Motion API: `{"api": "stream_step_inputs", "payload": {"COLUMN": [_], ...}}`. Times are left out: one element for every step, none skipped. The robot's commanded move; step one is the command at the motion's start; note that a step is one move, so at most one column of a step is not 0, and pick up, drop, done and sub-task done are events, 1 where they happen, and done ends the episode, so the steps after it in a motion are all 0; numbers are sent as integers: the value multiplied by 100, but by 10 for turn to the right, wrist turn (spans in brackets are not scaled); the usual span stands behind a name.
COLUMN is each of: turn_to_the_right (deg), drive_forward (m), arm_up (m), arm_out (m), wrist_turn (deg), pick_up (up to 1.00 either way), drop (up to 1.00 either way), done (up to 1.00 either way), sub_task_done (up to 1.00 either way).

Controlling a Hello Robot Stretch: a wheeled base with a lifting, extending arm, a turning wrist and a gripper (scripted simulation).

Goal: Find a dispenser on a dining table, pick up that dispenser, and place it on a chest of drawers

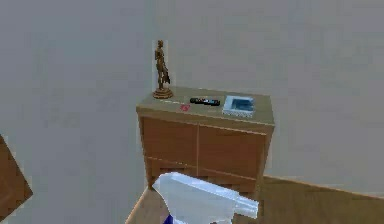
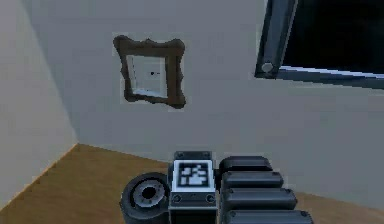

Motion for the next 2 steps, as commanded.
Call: {"api": "stream_step_inputs", "payload": {"turn_to_the_right": [60,0], "drive_forward": [0,50], "arm_up": [0,0], "arm_out": [0,0], "wrist_turn": [0,0], "pick_up": [0,0], "drop": [0,0], "done": [0,0], "sub_task_done": [0,0]}}
